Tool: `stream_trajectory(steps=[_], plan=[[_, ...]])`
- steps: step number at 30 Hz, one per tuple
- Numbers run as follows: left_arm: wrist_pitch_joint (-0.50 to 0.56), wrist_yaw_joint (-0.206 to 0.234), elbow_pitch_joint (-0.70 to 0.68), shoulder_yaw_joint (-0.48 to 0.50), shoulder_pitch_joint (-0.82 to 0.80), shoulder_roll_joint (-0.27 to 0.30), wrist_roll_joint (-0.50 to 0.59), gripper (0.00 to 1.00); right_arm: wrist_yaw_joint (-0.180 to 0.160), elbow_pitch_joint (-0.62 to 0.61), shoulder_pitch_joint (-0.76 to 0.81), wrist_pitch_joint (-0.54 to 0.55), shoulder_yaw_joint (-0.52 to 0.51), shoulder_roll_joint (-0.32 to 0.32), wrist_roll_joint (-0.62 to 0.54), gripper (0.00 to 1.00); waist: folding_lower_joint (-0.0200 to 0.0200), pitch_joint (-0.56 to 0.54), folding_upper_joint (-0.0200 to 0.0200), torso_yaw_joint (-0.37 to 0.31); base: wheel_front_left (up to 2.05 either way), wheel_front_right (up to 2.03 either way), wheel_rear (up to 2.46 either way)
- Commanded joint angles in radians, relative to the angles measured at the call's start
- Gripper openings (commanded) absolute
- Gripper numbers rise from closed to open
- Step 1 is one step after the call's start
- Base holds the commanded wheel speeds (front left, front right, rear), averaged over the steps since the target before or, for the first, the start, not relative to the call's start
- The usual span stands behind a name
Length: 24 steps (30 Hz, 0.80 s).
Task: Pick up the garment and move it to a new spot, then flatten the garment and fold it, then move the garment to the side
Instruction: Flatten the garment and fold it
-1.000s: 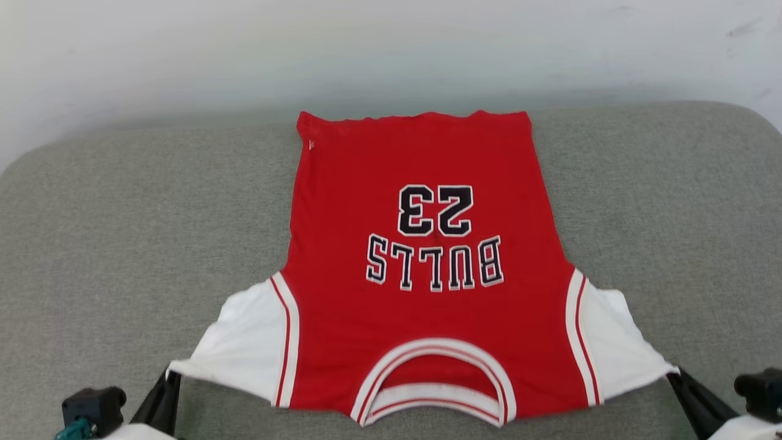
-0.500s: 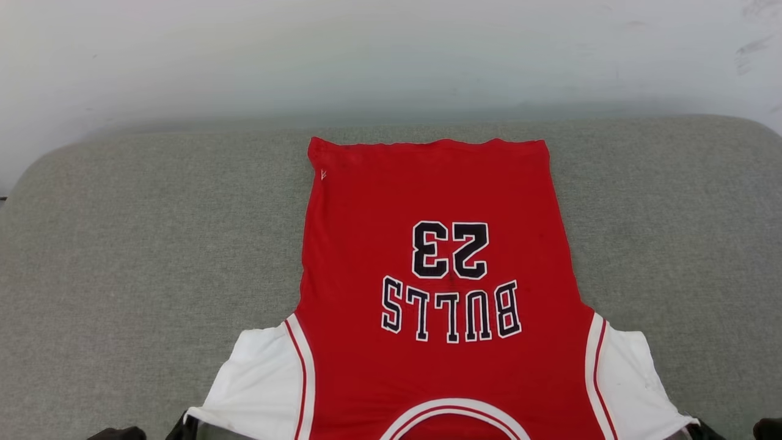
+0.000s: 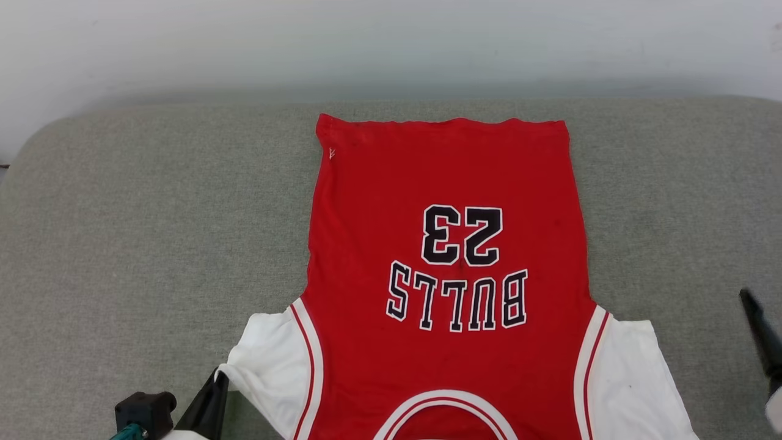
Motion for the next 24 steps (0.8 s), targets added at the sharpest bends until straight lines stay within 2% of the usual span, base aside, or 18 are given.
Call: stream_trajectory(steps=[1, 8, 13, 17, 19, 24], plan=[[-0.005, -0.002, -0.008, 0.003, -0.014, -0.002, 0.007, 0.00, -0.001, -0.014, -0.030, 0.002, -0.011, -0.013, -0.004, 1.00, 0.0000, 0.015, -0.0001, 0.010, 0.00, 0.00, 0.00], [-0.005, -0.002, -0.081, 0.020, -0.070, -0.039, 0.070, 0.00, -0.001, -0.113, -0.281, 0.101, -0.009, -0.106, 0.021, 1.00, 0.0000, 0.104, -0.0001, 0.067, 0.00, 0.00, 0.00], [-0.005, -0.010, -0.123, 0.019, -0.118, -0.079, 0.116, 0.00, -0.001, -0.116, -0.485, 0.226, 0.028, -0.159, 0.051, 1.00, 0.0000, 0.177, -0.0001, 0.131, 0.00, 0.00, 0.00], [-0.005, -0.020, -0.145, 0.024, -0.149, -0.118, 0.147, 0.00, -0.001, -0.057, -0.646, 0.383, 0.080, -0.177, 0.074, 1.00, 0.0000, 0.237, -0.0001, 0.179, 0.00, 0.00, 0.00], [-0.005, -0.025, -0.153, 0.029, -0.156, -0.135, 0.160, 0.00, -0.001, -0.004, -0.719, 0.489, 0.104, -0.158, 0.103, 1.00, 0.0000, 0.268, -0.0001, 0.194, 0.00, 0.00, 0.00], [-0.005, -0.047, -0.165, 0.031, -0.189, -0.173, 0.206, 0.00, -0.001, 0.130, -0.885, 0.768, 0.168, -0.171, 0.120, 1.00, 0.0000, 0.342, -0.0001, 0.237, 0.00, 0.00, 0.00]])
